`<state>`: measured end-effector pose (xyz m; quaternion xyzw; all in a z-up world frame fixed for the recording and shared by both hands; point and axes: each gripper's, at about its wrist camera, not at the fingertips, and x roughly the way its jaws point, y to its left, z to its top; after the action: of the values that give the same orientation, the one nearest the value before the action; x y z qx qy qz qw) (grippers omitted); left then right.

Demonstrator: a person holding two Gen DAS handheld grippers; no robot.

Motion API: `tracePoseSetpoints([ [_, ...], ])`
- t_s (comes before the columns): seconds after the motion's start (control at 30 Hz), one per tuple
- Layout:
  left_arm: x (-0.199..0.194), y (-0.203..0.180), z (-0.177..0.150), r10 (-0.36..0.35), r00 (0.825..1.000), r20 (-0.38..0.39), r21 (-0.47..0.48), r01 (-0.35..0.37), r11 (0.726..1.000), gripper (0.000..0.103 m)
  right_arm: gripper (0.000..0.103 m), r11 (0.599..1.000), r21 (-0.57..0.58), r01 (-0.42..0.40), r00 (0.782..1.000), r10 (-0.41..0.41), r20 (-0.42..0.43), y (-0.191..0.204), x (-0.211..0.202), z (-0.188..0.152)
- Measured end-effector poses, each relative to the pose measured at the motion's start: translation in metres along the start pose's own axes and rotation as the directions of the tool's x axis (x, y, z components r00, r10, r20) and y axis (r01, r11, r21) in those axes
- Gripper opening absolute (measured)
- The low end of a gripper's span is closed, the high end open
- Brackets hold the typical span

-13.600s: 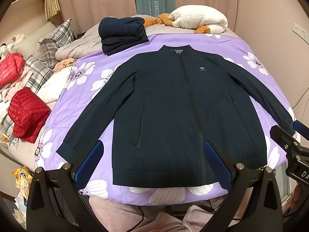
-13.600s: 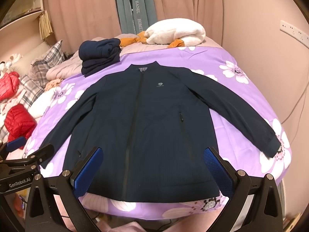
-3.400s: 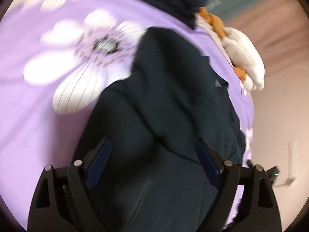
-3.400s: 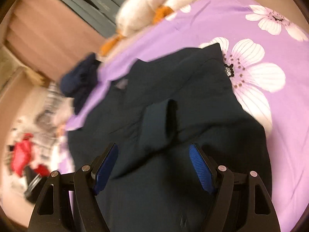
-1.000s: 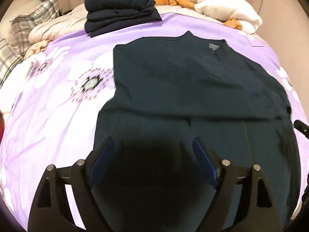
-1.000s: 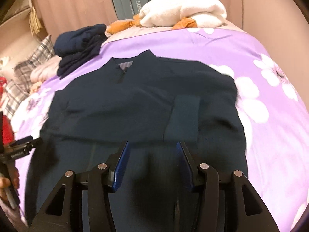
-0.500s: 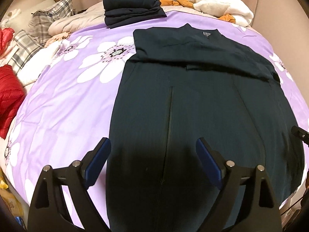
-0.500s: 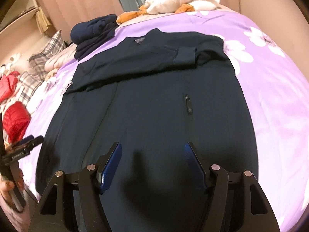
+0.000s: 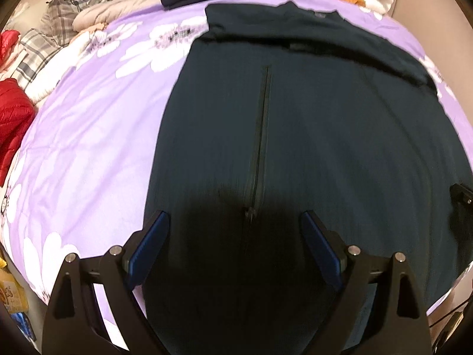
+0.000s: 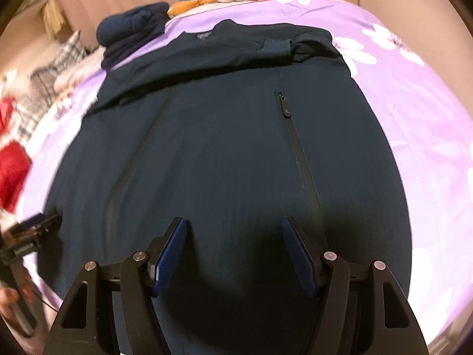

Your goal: Fold large clothes

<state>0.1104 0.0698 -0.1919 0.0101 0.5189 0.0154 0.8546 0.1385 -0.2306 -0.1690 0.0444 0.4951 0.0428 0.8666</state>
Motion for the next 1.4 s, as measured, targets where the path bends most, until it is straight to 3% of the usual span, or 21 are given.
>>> tracePoseSetpoints([
  [0.23, 0.003, 0.003, -0.008, -0.008, 1.0, 0.002, -0.024, 0.008, 1.0, 0.101, 0.078, 0.998, -0.058, 0.038, 0.999, -0.039, -0.007, 0.008, 0.005, -0.009],
  [1.2, -0.012, 0.006, -0.026, -0.026, 1.0, -0.015, -0.046, 0.025, 0.999, 0.102, 0.078, 0.998, -0.058, 0.01, 0.999, -0.012, -0.044, 0.006, -0.008, -0.024],
  [1.4, -0.013, 0.005, -0.025, -0.02, 1.0, -0.014, -0.043, 0.019, 0.999, 0.103, 0.086, 0.998, -0.058, 0.004, 0.999, -0.006, -0.048, 0.008, -0.006, -0.023],
])
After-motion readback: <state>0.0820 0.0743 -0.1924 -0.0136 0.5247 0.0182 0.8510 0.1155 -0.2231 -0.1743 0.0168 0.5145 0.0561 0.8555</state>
